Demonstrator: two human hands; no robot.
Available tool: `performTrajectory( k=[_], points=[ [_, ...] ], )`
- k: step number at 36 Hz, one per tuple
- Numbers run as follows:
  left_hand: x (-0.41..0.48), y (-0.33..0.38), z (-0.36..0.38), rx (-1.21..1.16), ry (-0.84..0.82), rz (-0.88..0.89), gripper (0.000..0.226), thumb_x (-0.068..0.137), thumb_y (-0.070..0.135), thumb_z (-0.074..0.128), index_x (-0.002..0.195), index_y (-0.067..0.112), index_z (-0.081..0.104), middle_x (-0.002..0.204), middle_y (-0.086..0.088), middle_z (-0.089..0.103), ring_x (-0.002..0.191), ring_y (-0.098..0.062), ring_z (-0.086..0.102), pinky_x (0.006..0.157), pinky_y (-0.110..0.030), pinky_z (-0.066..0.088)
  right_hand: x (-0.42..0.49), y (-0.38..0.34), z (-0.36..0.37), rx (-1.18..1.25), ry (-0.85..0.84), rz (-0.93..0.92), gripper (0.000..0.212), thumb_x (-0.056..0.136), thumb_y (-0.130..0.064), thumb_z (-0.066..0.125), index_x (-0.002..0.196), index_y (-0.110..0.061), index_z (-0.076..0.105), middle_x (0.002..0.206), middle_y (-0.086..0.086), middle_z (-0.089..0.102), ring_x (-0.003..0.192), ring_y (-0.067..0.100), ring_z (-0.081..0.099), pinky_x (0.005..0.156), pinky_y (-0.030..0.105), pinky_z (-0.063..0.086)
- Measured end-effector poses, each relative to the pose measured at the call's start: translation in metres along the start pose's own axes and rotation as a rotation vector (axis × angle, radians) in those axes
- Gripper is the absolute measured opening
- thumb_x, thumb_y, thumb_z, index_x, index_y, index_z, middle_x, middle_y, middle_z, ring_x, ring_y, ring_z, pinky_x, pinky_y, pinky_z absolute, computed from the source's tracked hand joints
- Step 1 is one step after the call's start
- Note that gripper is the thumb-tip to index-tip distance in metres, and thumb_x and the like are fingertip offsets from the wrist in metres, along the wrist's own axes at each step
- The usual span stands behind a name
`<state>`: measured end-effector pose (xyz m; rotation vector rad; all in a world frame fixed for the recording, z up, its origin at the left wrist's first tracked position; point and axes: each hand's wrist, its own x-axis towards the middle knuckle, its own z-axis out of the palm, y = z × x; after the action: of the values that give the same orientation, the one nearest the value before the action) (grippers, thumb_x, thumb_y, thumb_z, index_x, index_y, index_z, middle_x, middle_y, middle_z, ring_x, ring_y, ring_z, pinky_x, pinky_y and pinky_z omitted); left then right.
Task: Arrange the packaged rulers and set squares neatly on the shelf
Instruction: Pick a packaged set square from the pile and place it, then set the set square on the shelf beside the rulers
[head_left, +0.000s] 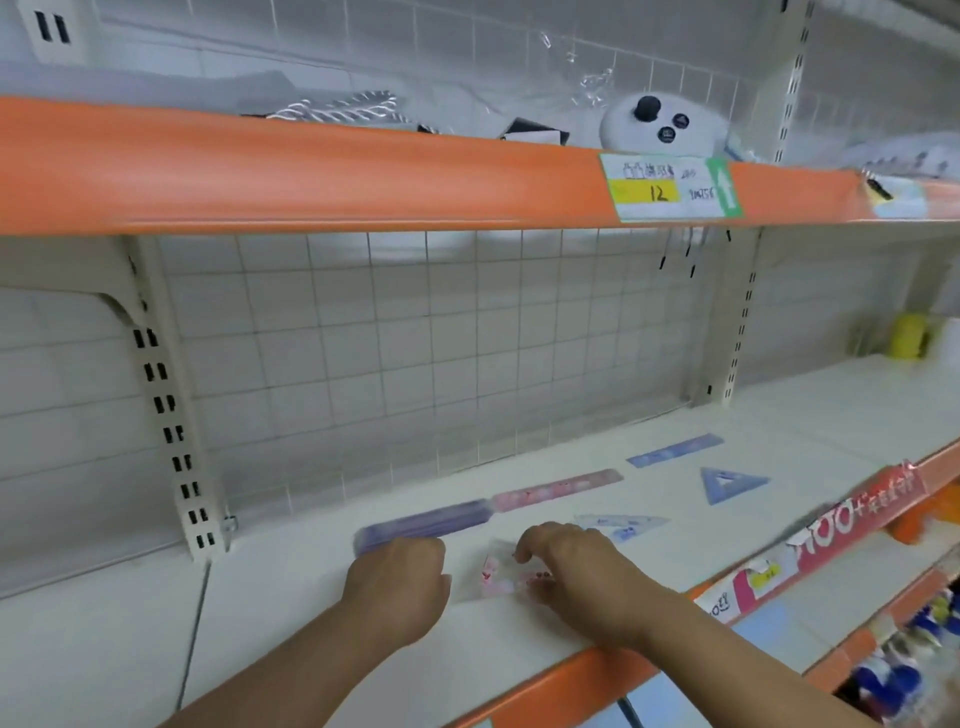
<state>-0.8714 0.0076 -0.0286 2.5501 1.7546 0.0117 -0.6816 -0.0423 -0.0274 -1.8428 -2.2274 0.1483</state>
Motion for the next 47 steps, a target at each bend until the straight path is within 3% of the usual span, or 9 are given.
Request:
performTrajectory(
  k=[4, 16, 21, 26, 30, 37, 47],
  points=[
    [0.000, 0.001, 0.003, -0.011, -0.007, -0.101, 0.021, 0.100, 0.038, 0.039, 0.095, 0.024, 0.053, 0.105, 0.005, 0.063, 0.104, -0.019, 0.062, 0.078, -0.026, 0.044, 0.017, 0.008, 0.006, -0.021, -0.055, -0.104, 0.032, 0.093, -0.022, 0.051, 0.125, -0.022, 0.052, 0.131, -0.001, 0.054, 0.118, 0.020, 0.049, 0.101, 0.032, 0.033],
    [-0.020, 0.003, 0.006, 0.011, 0.042, -0.302, 0.020, 0.098, 0.035, 0.039, 0.096, 0.023, 0.055, 0.114, 0.002, 0.062, 0.107, -0.018, 0.058, 0.083, -0.029, 0.046, 0.040, 0.018, 0.021, 0.007, -0.142, -0.289, 0.030, 0.095, -0.024, 0.048, 0.125, -0.022, 0.053, 0.130, 0.000, 0.054, 0.118, 0.020, 0.049, 0.103, 0.030, 0.035],
    [-0.025, 0.006, 0.005, 0.007, 0.046, -0.330, 0.015, 0.098, 0.035, 0.039, 0.089, 0.025, 0.043, 0.112, 0.003, 0.062, 0.106, -0.017, 0.058, 0.082, -0.028, 0.045, 0.046, 0.024, 0.026, -0.003, -0.156, -0.309, 0.028, 0.094, -0.024, 0.050, 0.121, -0.021, 0.056, 0.128, 0.000, 0.055, 0.117, 0.020, 0.049, 0.101, 0.031, 0.037],
    [-0.027, 0.005, 0.005, 0.011, 0.066, -0.339, 0.015, 0.098, 0.034, 0.039, 0.091, 0.024, 0.047, 0.113, 0.003, 0.061, 0.106, -0.017, 0.058, 0.082, -0.028, 0.045, 0.051, 0.024, 0.027, -0.002, -0.176, -0.336, 0.028, 0.093, -0.023, 0.050, 0.119, -0.021, 0.058, 0.128, 0.000, 0.054, 0.117, 0.021, 0.048, 0.100, 0.031, 0.038],
    [-0.029, 0.005, 0.005, 0.020, 0.066, -0.355, 0.023, 0.098, 0.034, 0.039, 0.103, 0.020, 0.057, 0.115, 0.002, 0.061, 0.108, -0.018, 0.057, 0.085, -0.029, 0.046, 0.051, 0.023, 0.025, 0.004, -0.195, -0.340, 0.026, 0.094, -0.023, 0.049, 0.118, -0.019, 0.060, 0.129, 0.000, 0.052, 0.118, 0.020, 0.046, 0.101, 0.032, 0.037],
    [-0.031, 0.007, 0.004, 0.002, 0.063, -0.368, 0.013, 0.098, 0.032, 0.038, 0.089, 0.024, 0.043, 0.113, 0.002, 0.061, 0.107, -0.018, 0.057, 0.083, -0.028, 0.045, 0.050, 0.023, 0.026, -0.017, -0.196, -0.357, 0.026, 0.095, -0.023, 0.048, 0.118, -0.019, 0.059, 0.129, 0.002, 0.052, 0.118, 0.021, 0.046, 0.100, 0.032, 0.037],
    [-0.047, 0.010, 0.002, -0.006, 0.106, -0.415, 0.014, 0.098, 0.033, 0.039, 0.091, 0.024, 0.046, 0.112, 0.003, 0.062, 0.105, -0.017, 0.058, 0.081, -0.028, 0.045, 0.045, 0.015, 0.016, -0.041, -0.180, -0.394, 0.038, 0.094, -0.031, 0.052, 0.130, -0.019, 0.051, 0.132, 0.004, 0.047, 0.122, 0.022, 0.044, 0.104, 0.034, 0.035]
  ],
)
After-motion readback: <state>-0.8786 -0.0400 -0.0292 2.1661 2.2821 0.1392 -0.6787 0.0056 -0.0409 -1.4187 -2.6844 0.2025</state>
